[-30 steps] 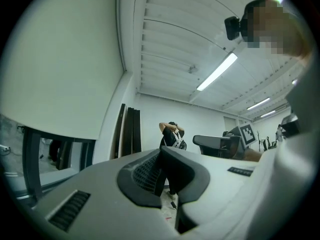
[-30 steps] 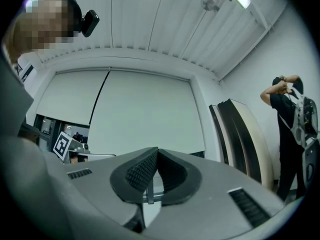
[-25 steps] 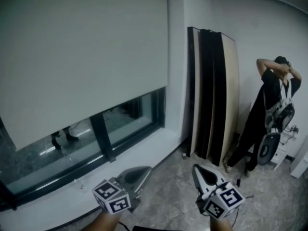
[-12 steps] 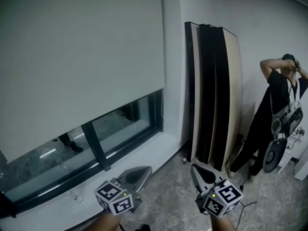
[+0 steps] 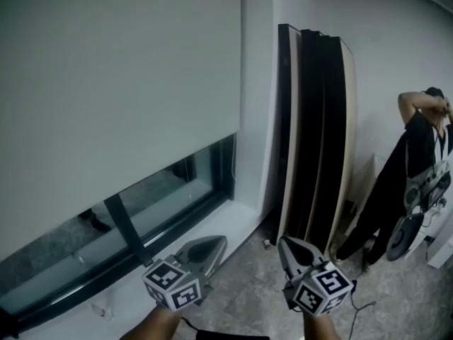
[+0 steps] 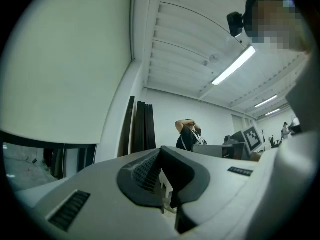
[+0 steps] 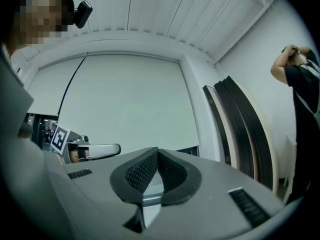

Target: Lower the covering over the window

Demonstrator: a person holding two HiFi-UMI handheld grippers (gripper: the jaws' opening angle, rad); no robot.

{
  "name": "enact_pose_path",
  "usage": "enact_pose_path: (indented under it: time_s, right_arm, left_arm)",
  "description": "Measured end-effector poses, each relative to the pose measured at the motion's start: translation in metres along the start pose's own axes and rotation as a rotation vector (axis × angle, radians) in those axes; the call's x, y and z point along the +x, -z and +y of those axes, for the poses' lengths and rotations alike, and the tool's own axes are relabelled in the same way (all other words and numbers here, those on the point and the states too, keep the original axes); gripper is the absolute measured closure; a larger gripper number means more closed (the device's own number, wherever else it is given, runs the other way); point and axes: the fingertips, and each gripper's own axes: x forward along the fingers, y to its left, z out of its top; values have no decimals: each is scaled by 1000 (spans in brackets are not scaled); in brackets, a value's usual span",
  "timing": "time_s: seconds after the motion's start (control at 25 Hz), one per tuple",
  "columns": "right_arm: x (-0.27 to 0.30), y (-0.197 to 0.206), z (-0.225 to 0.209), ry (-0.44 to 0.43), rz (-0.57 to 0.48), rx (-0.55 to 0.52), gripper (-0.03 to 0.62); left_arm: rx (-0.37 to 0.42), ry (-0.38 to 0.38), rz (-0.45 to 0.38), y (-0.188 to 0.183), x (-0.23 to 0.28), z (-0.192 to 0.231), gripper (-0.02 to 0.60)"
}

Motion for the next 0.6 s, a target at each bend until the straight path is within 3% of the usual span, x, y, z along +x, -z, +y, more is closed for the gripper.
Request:
enact_pose_path:
  time_s: [0.32, 0.6]
  right_arm:
    - [63, 3, -29, 91, 2, -20, 597]
    - [122, 7, -78, 78, 0, -27, 597]
  left_arm:
    - [-27, 50, 2, 4, 43, 64, 589]
    - [-51, 27, 12, 22, 101, 120, 589]
